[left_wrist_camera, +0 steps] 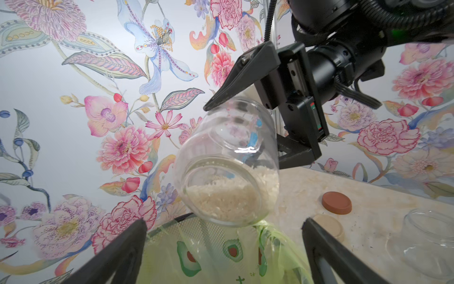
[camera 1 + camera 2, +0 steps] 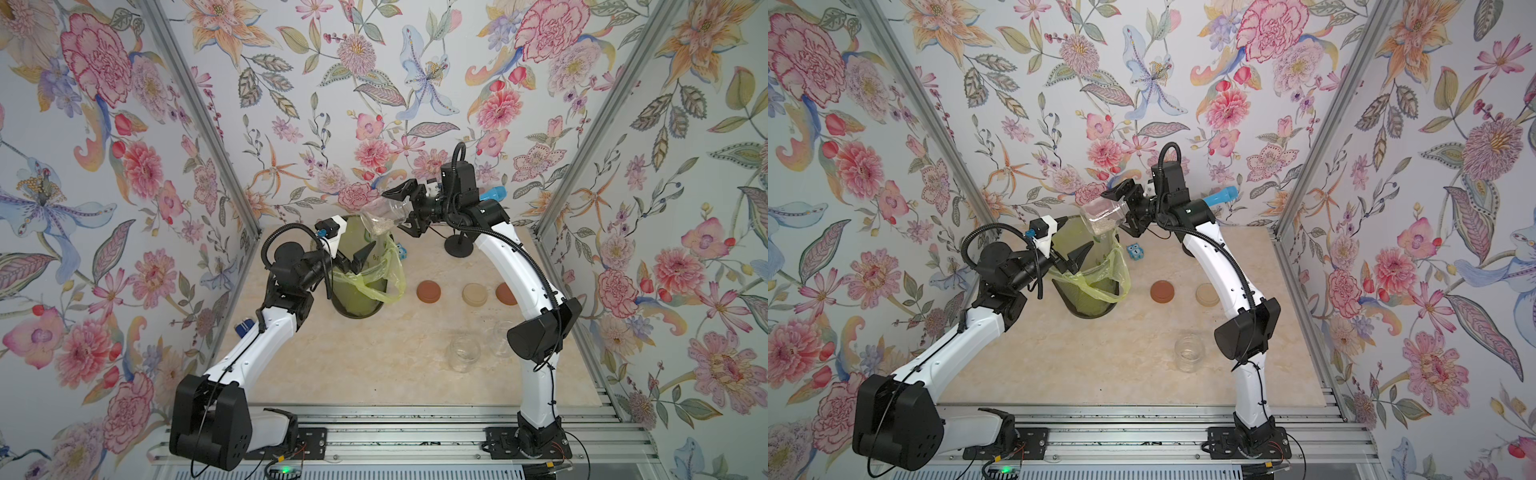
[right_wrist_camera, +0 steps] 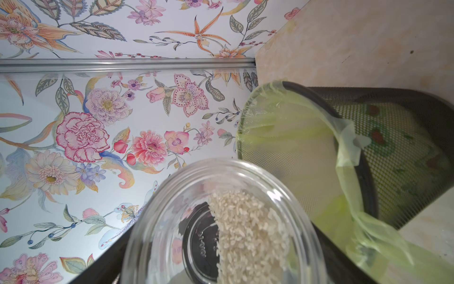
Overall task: Empty moldy rice from jars
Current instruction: Pour the moldy rice from the jar into the trash bin.
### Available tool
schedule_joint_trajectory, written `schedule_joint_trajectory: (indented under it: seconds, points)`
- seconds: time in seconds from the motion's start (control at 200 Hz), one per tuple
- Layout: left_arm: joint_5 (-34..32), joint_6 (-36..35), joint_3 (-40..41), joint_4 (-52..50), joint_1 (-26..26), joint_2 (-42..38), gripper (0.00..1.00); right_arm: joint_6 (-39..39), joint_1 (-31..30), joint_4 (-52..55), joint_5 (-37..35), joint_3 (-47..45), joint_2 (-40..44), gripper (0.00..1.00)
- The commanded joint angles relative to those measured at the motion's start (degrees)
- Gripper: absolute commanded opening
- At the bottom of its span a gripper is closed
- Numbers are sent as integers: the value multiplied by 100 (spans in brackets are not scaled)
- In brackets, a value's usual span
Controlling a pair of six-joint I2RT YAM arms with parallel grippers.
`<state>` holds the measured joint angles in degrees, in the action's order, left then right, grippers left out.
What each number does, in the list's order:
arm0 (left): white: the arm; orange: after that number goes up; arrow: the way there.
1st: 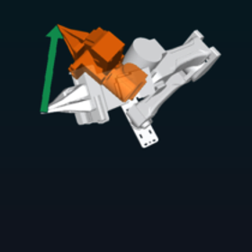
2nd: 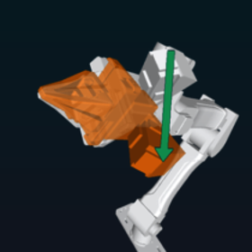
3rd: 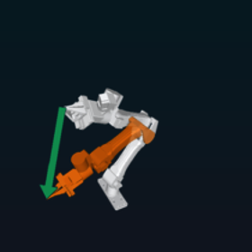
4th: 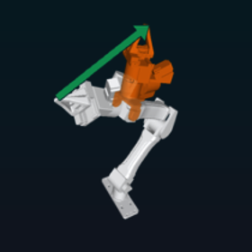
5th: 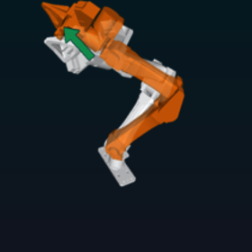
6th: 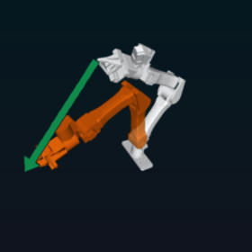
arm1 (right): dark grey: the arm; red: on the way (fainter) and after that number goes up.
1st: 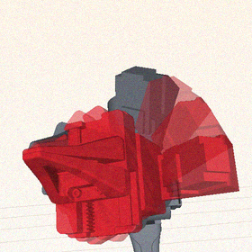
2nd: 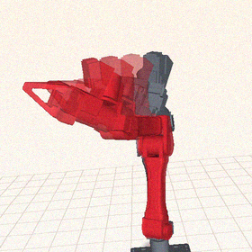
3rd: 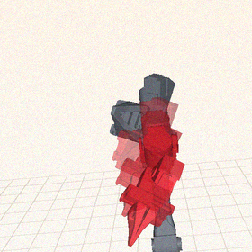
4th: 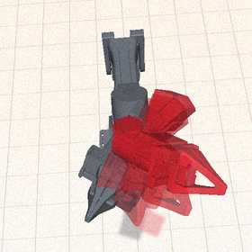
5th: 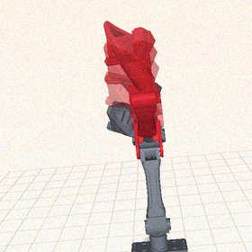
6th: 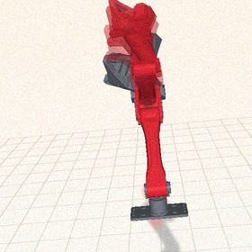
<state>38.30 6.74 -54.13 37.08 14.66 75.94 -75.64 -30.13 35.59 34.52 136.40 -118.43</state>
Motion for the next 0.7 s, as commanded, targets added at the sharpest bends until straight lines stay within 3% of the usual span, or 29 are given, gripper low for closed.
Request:
schedule_joint_trajectory:
  seconds: [0.0, 0.235, 0.42, 0.69]
  points:
    - [591, 662, 95, 931, 48, 145, 100, -382, -7, -484, 445, 1, 297, 0]
    - [928, 1371, 49, 1812, 51, 476, 100, -594, -30, -519, 695, 66, 220, 0]
    - [818, 1768, 167, 2501, 47, 606, 100, -636, -64, -510, 843, 58, 208, 0]
    - [651, 1757, 275, 2564, 55, 583, 100, -609, -186, -510, 898, 90, 170, 0]
